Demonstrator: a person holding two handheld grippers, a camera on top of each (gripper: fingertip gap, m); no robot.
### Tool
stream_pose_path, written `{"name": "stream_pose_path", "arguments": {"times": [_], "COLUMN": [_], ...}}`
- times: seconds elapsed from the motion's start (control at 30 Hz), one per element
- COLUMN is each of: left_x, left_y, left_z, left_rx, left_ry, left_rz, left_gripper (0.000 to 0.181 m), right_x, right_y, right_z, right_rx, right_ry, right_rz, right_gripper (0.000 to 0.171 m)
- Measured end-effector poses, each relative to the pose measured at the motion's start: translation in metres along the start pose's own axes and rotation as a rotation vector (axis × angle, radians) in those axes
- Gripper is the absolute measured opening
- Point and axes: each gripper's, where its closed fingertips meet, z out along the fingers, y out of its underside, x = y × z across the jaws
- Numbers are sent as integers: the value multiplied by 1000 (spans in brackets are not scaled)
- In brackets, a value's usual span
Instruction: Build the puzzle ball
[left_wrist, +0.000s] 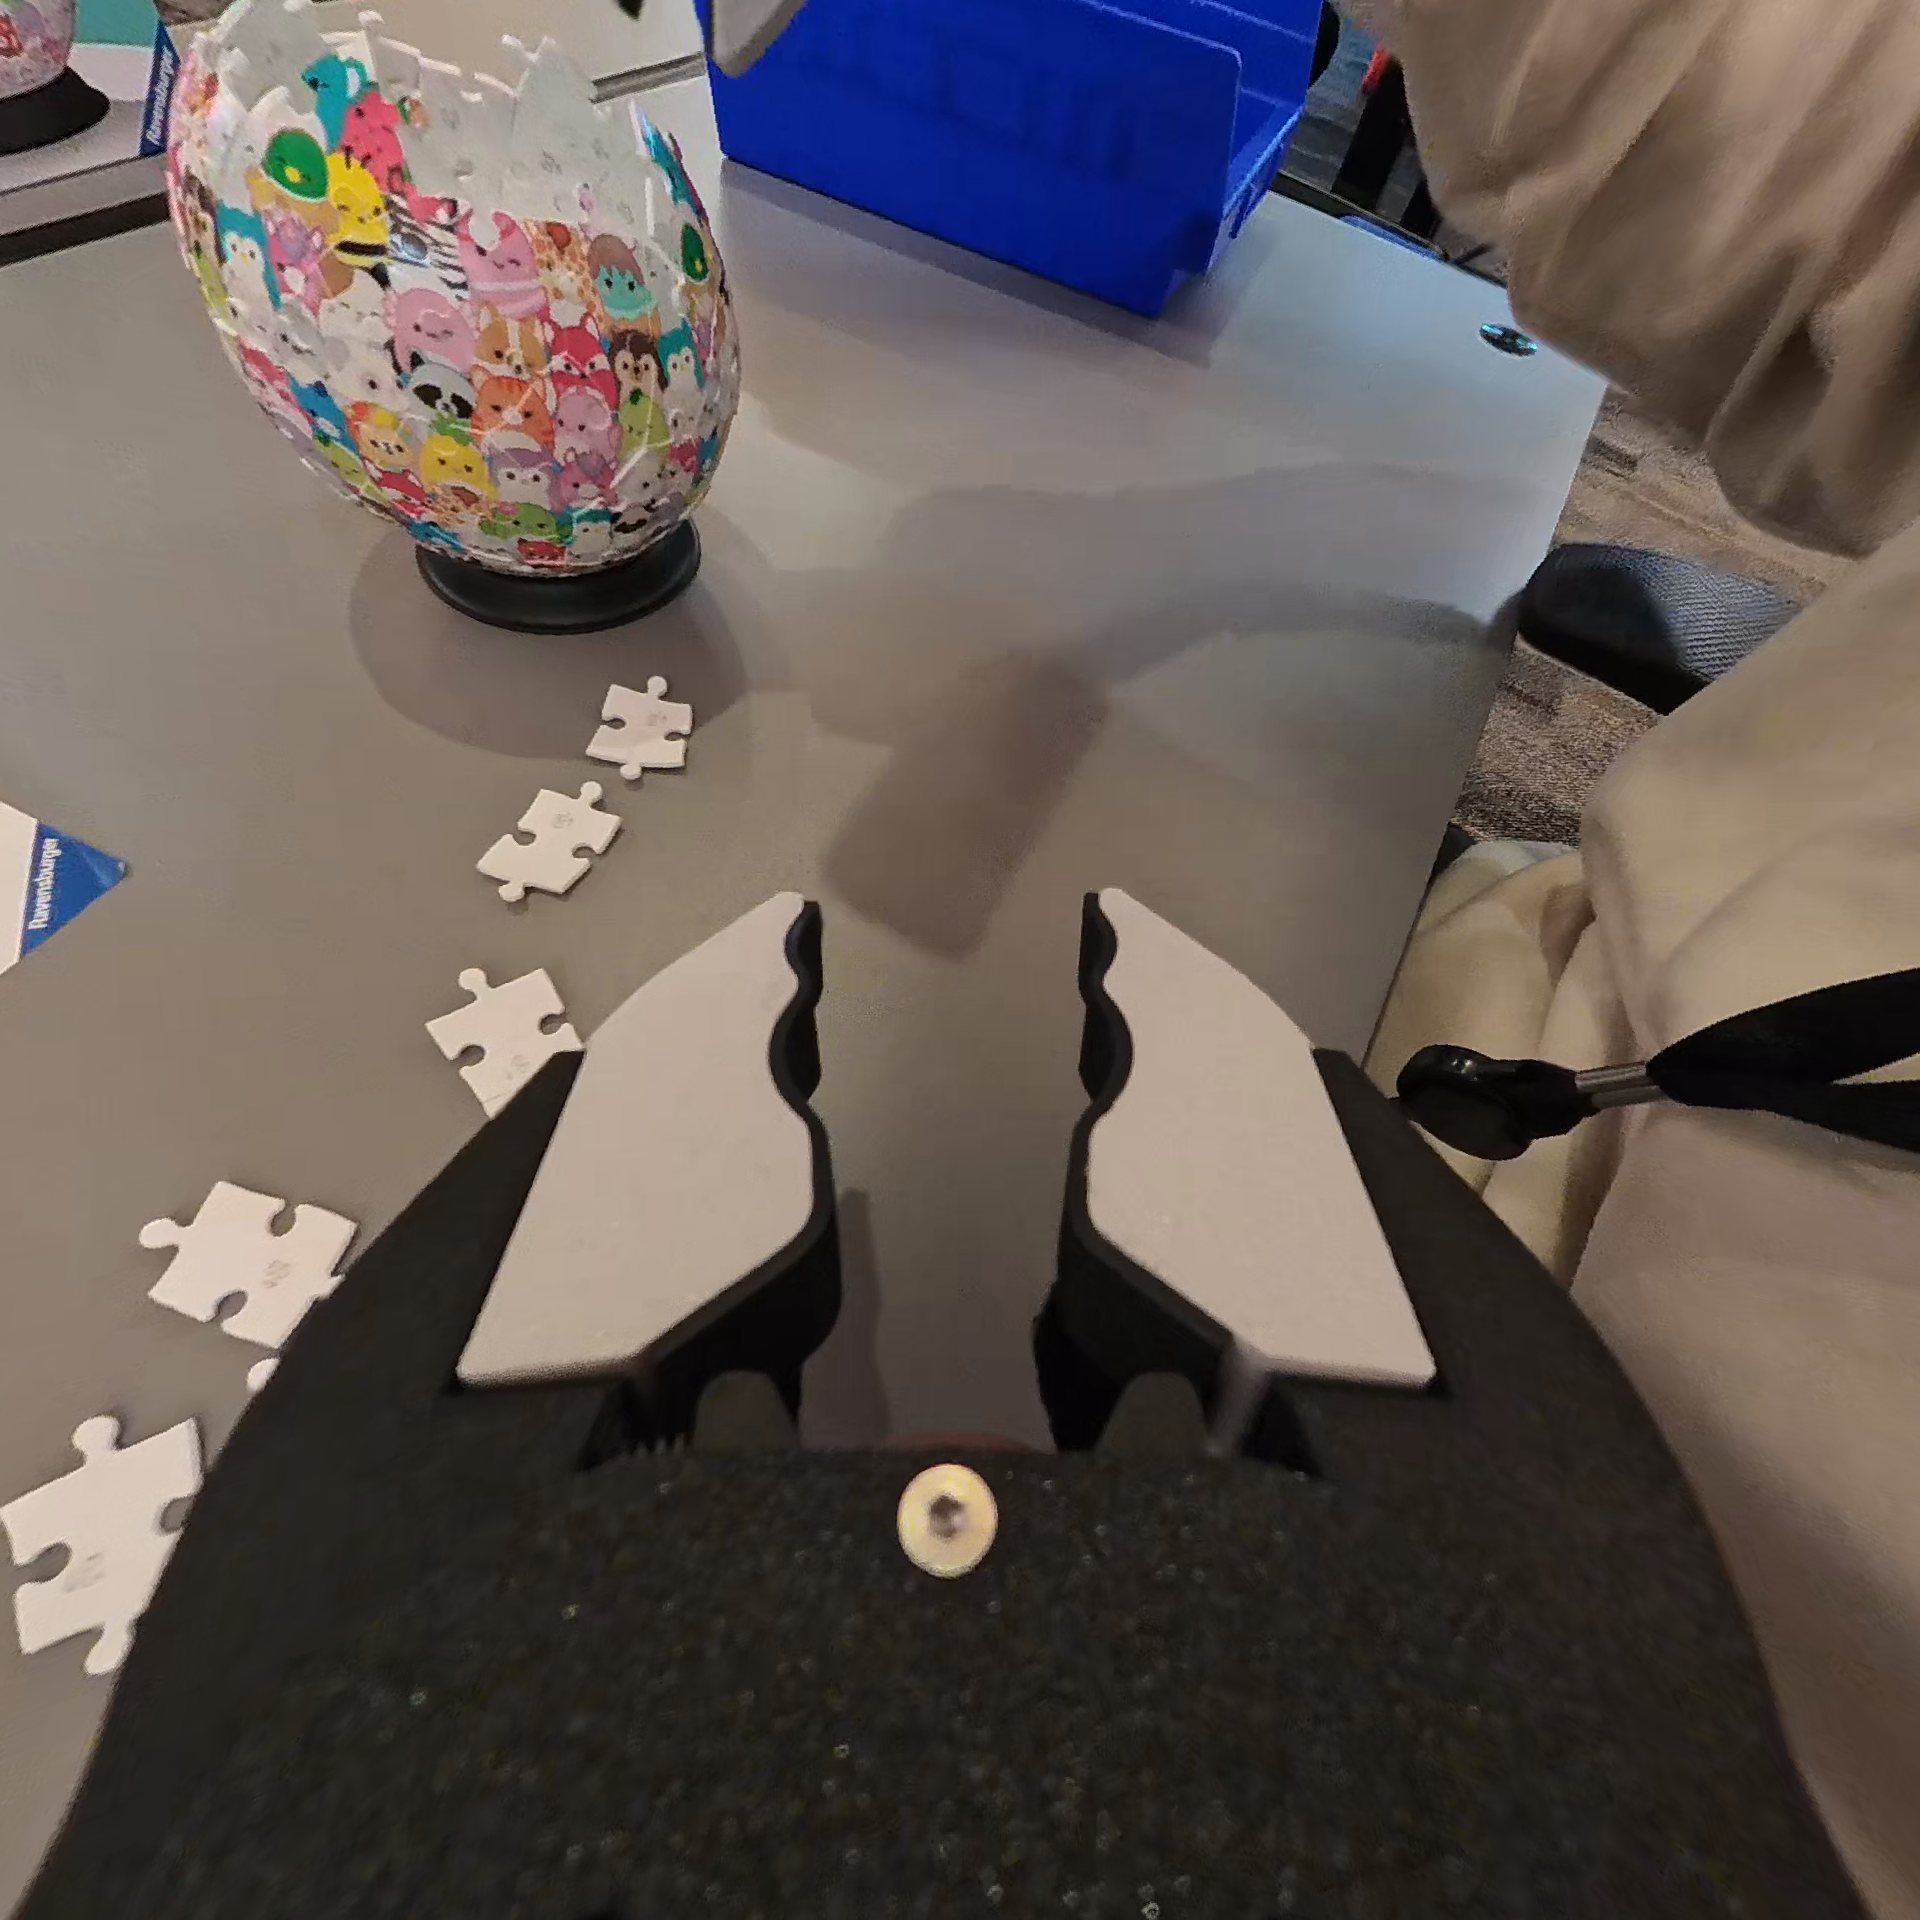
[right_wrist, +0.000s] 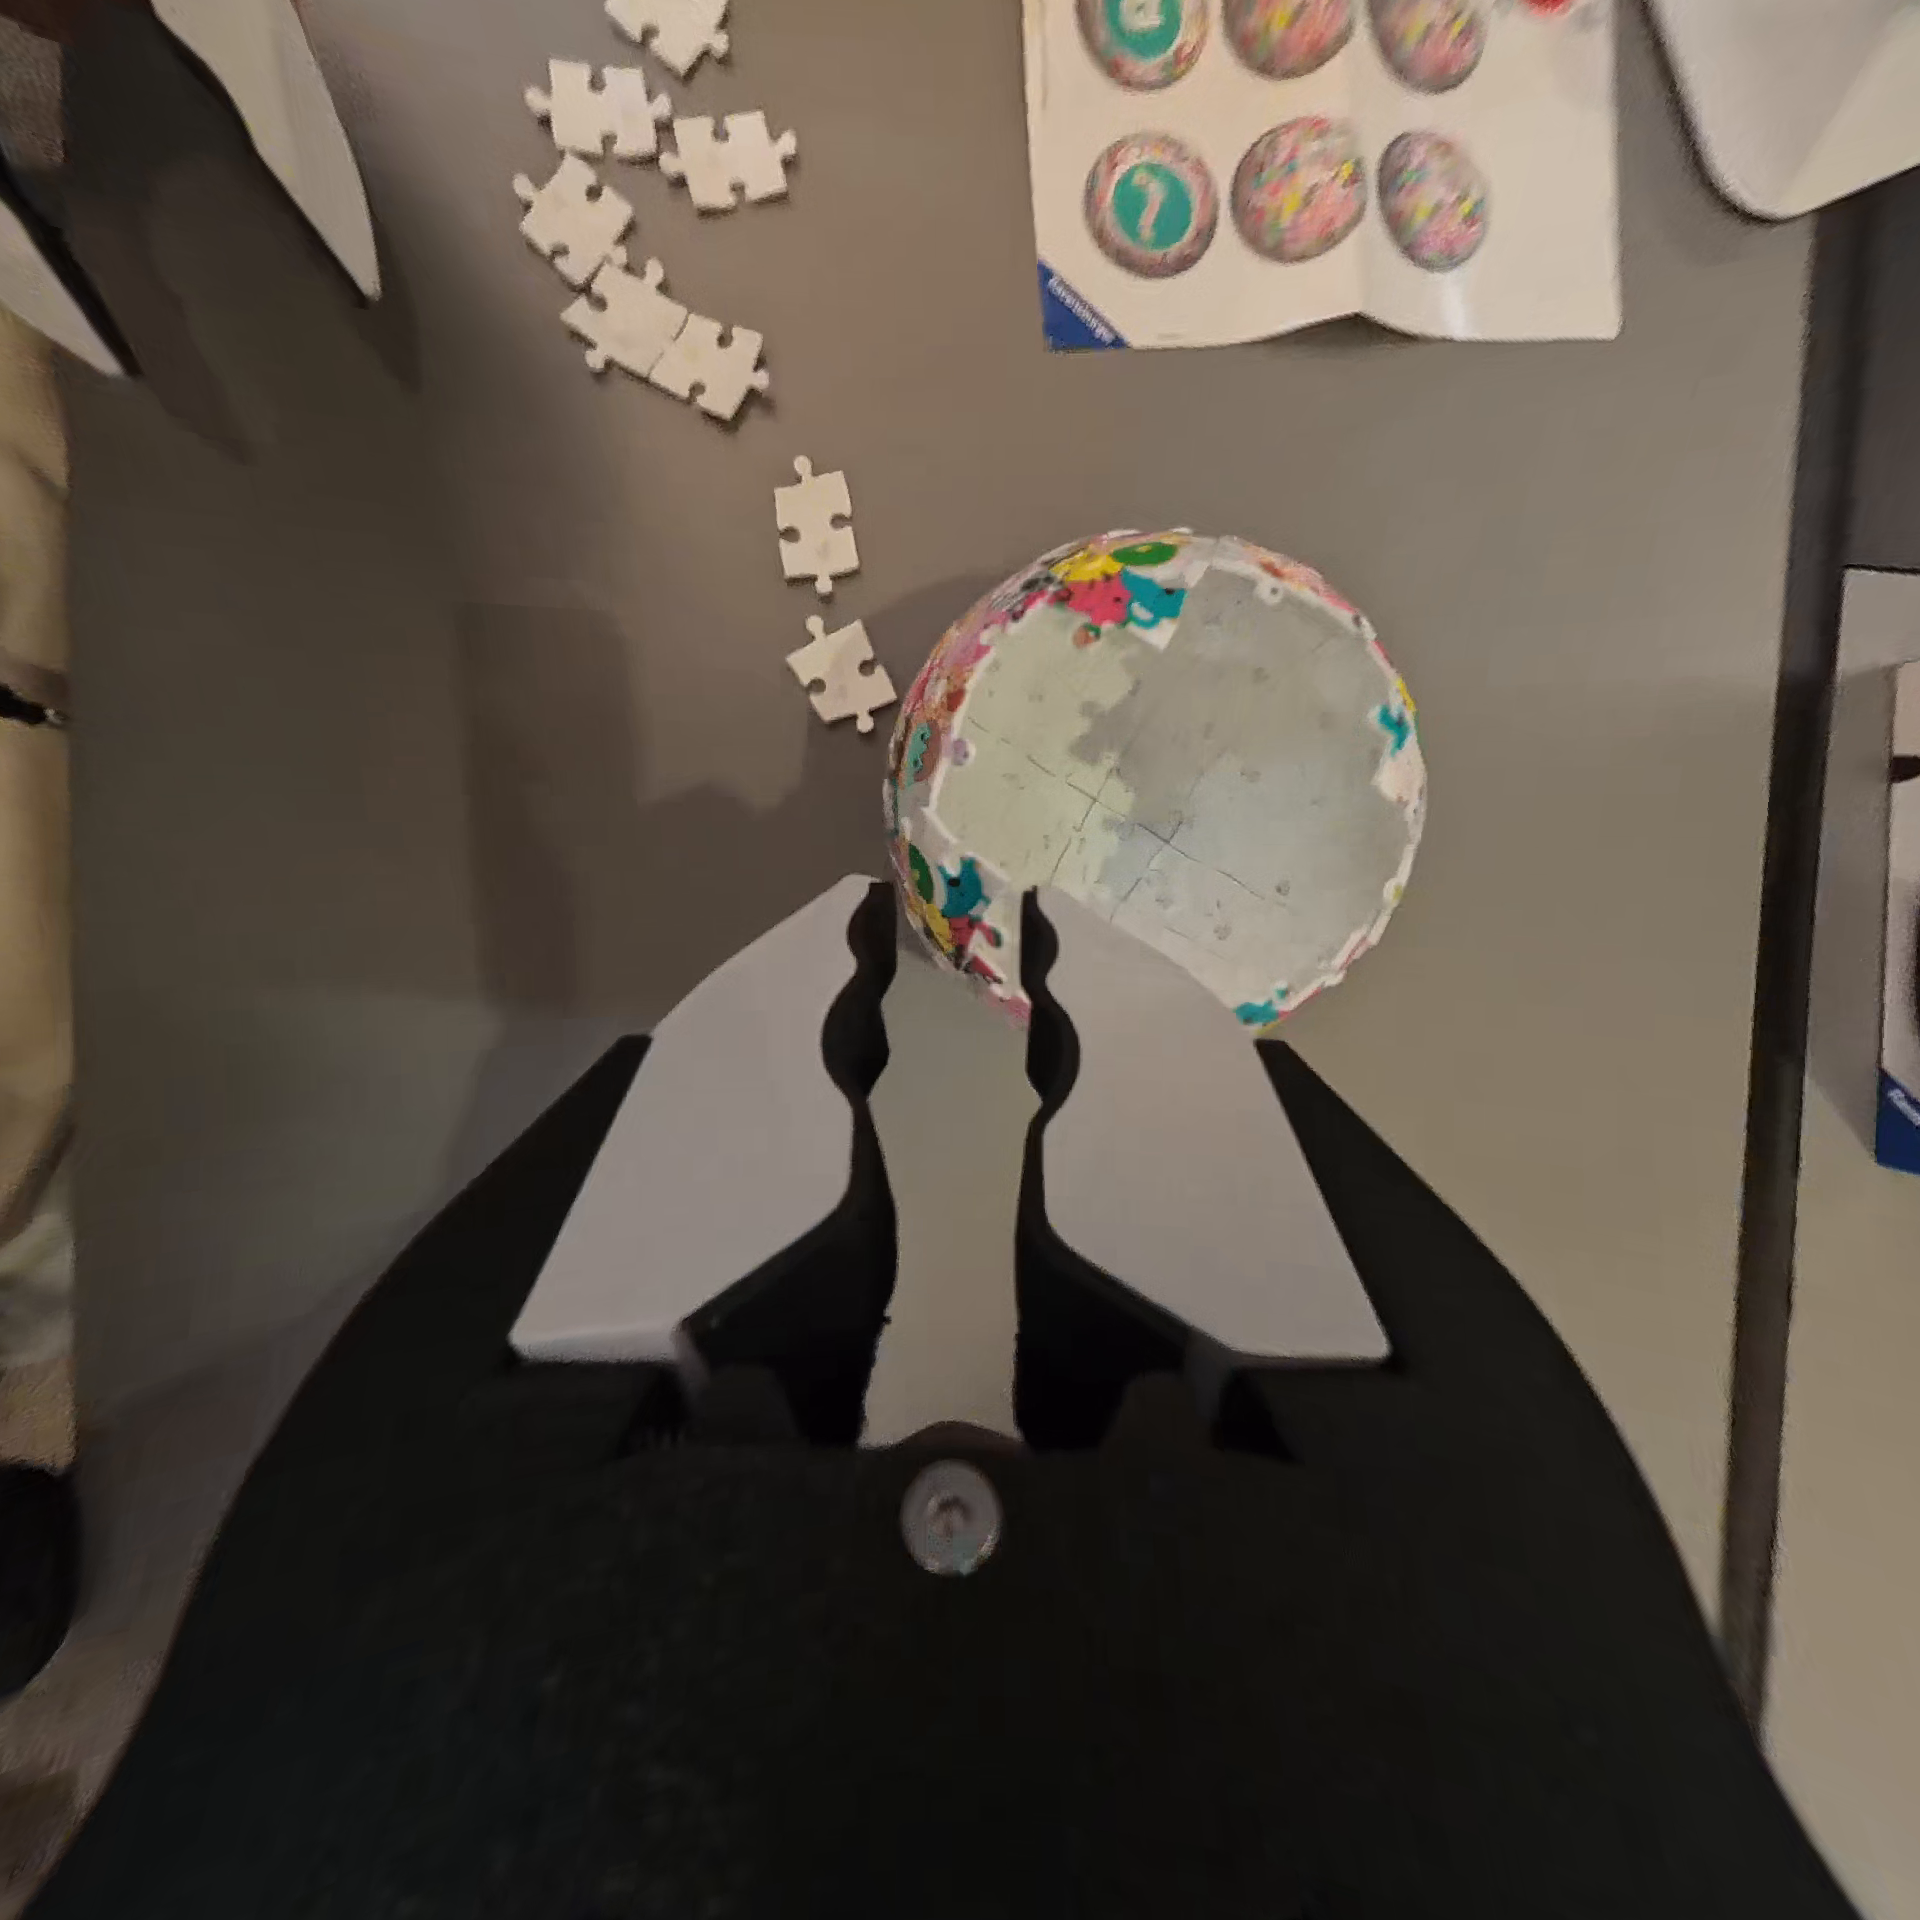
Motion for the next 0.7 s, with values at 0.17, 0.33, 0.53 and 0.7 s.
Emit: {"name": "stream_pose_path", "arguments": {"times": [0.17, 0.33, 0.53, 0.7], "left_x": [0, -16, -57, -77], "left_y": [2, -12, -112, -164], "left_z": [3, 9, 22, 74], "left_rx": [-8, 14, 37, -228], "left_ry": [-4, -21, -83, -54], "left_rz": [3, -39, 50, 189], "left_gripper": [47, 42, 24, 0], "right_x": [-10, -19, -29, -22], "right_y": [9, 16, 10, 4], "right_z": [1, 0, 12, 17], "right_rx": [301, 554, 638, 520], "right_ry": [171, 398, 636, 872], "right_rz": [133, 275, 343, 74], "right_gripper": [22, 18, 3, 0]}}
